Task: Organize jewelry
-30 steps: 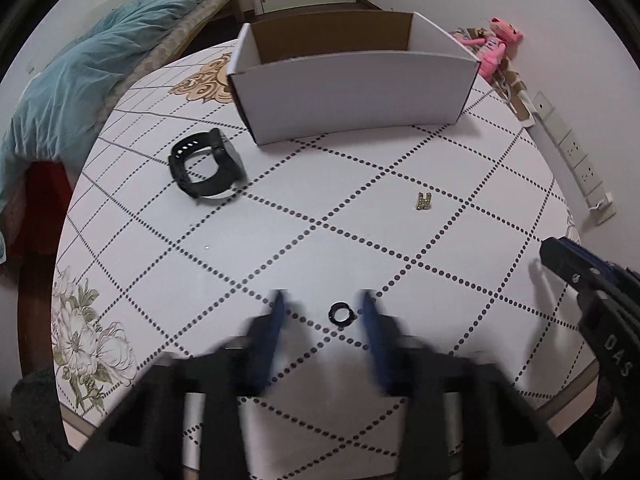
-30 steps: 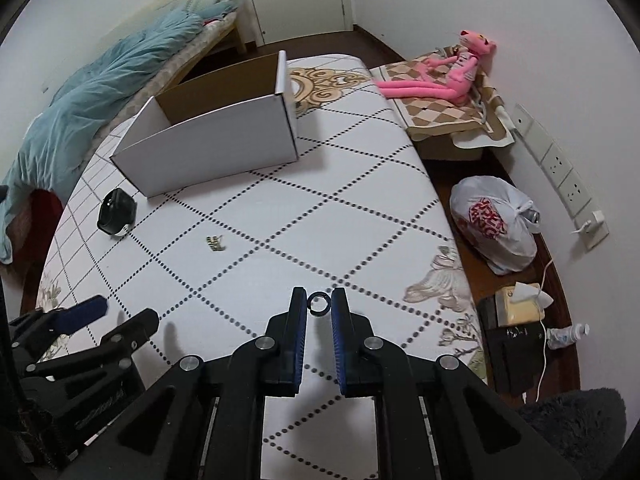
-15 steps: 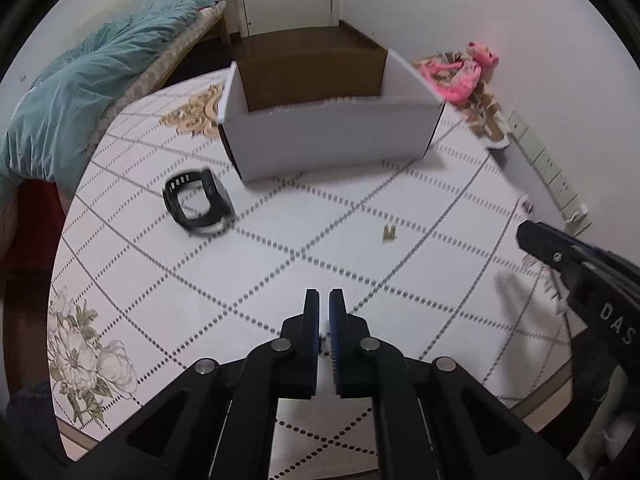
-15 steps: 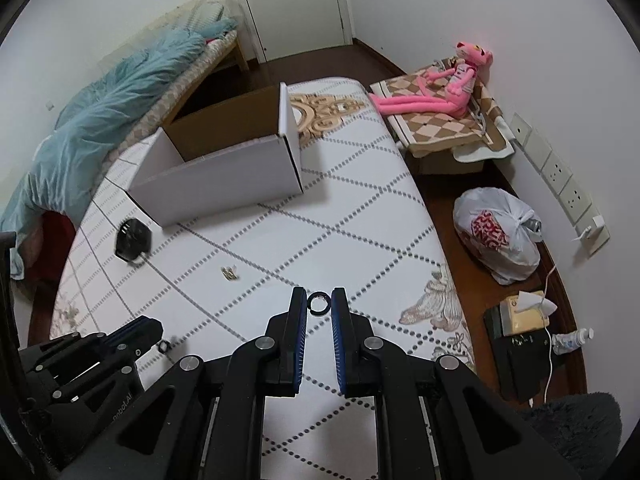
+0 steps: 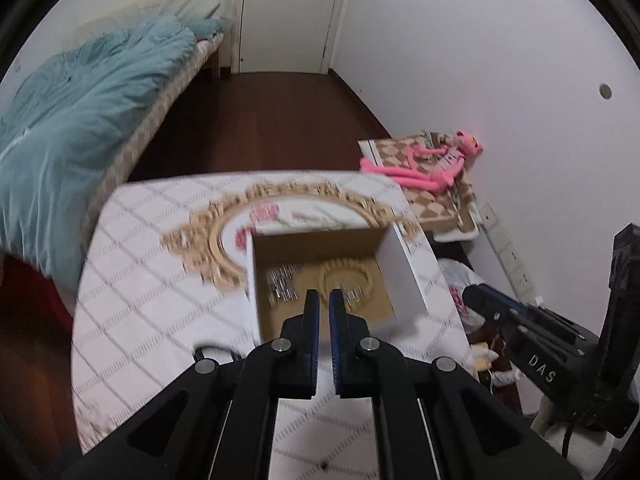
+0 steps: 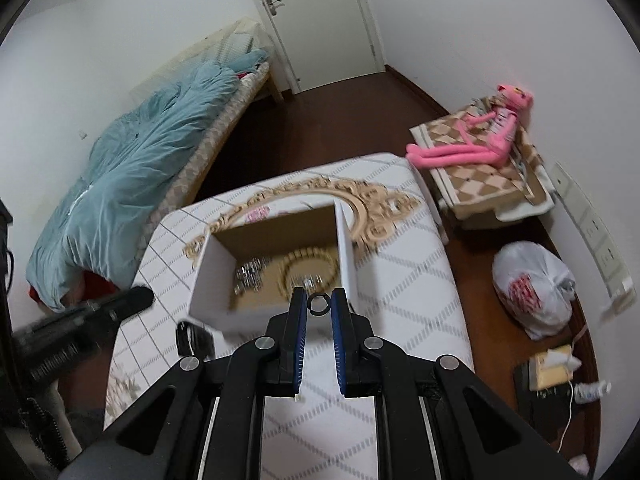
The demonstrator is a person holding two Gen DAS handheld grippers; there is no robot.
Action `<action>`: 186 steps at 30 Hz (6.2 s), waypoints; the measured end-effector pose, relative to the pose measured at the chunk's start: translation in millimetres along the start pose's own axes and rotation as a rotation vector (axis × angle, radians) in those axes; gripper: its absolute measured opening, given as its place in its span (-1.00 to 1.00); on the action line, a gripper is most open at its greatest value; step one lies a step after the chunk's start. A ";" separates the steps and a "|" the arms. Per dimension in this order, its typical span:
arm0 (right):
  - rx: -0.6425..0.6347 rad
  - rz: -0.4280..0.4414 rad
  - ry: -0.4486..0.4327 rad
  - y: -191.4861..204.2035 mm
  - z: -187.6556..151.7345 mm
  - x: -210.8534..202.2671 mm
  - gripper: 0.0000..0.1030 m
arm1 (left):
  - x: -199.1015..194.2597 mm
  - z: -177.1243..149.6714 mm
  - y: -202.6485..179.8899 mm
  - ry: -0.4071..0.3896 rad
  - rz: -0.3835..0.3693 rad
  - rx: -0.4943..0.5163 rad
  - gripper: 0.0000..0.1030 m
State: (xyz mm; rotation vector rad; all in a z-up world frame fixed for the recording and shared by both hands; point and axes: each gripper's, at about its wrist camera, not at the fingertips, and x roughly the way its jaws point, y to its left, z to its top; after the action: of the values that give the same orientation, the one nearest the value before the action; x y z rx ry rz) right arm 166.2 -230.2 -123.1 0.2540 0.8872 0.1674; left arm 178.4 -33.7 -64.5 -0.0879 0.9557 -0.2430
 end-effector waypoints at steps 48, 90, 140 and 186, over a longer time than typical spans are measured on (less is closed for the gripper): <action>0.069 0.050 0.065 -14.6 -33.7 -4.5 -0.75 | 11.2 -42.9 -23.5 0.055 -0.076 0.012 -0.96; -0.125 -0.233 0.239 24.4 33.3 52.0 0.88 | 26.8 8.8 32.6 0.085 0.255 -0.079 0.98; -0.015 -0.131 0.135 31.4 -92.9 67.3 -0.83 | 51.5 -101.8 118.5 0.200 0.220 -0.388 0.95; -0.025 0.001 0.293 8.4 47.0 99.8 -0.81 | 88.8 18.2 31.3 0.255 -0.054 -0.102 -0.77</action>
State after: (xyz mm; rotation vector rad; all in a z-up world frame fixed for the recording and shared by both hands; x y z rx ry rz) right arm 264.6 -204.4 -166.4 0.2096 1.1747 0.2196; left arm 247.5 -25.6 -130.5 -0.1797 1.2208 -0.2592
